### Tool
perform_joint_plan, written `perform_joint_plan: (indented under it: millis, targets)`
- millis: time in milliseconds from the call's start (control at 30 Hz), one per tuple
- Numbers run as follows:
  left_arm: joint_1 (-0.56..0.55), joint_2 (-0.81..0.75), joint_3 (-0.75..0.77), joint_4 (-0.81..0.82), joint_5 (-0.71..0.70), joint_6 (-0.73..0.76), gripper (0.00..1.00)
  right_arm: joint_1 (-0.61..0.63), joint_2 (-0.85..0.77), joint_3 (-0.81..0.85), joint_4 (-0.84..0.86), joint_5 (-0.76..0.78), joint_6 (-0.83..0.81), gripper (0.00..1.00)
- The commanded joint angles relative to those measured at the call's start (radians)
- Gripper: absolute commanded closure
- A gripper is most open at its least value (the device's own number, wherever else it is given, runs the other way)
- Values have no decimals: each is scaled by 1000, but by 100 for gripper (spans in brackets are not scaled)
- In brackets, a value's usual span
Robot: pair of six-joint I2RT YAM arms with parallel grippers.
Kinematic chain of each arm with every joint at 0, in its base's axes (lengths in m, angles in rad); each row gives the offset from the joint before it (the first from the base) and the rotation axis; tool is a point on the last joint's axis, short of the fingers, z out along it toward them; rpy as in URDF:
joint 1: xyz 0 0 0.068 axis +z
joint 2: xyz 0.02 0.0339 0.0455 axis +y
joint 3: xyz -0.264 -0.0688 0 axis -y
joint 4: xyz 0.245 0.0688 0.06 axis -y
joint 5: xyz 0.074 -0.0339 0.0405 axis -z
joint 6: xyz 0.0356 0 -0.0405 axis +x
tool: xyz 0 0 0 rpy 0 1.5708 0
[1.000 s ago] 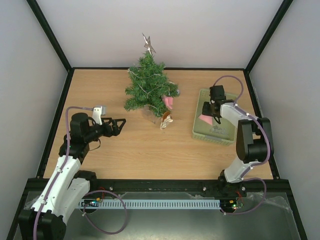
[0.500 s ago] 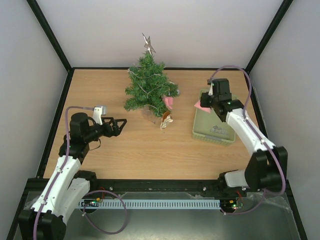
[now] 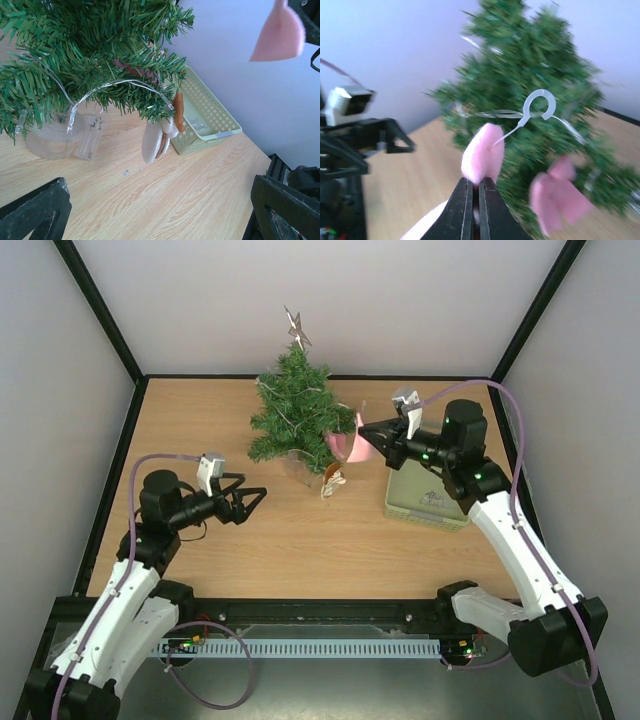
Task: Decorate the small christmas tree
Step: Hang the decoration item on the Christmas tree.
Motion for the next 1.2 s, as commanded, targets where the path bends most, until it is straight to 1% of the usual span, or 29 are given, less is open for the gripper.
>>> perform_joint_plan:
  millis: [0, 233, 333, 433, 500, 800, 900, 1167]
  targets:
    - [-6, -27, -5, 1, -8, 37, 1, 3, 24, -14, 251, -334, 154, 98]
    - [-6, -80, -8, -31, -59, 61, 0, 7, 213, 70, 438, -505, 489, 98]
    - [-5, -89, -5, -40, -62, 67, 1, 21, 261, 92, 437, -510, 514, 98]
    - [-6, -94, -2, -46, -66, 70, 0, 24, 296, 91, 497, -528, 564, 98]
    - [-5, -98, -4, -46, -67, 72, 0, 24, 321, 104, 507, -536, 581, 98]
    - [-5, -117, 2, -64, -100, 83, 1, 27, 444, 202, 515, -564, 671, 98]
    - [-6, -123, 3, -74, -116, 86, 0, 38, 465, 202, 545, -586, 714, 98]
    - [-5, -118, 7, -84, -125, 95, 1, 39, 502, 195, 519, -597, 733, 98]
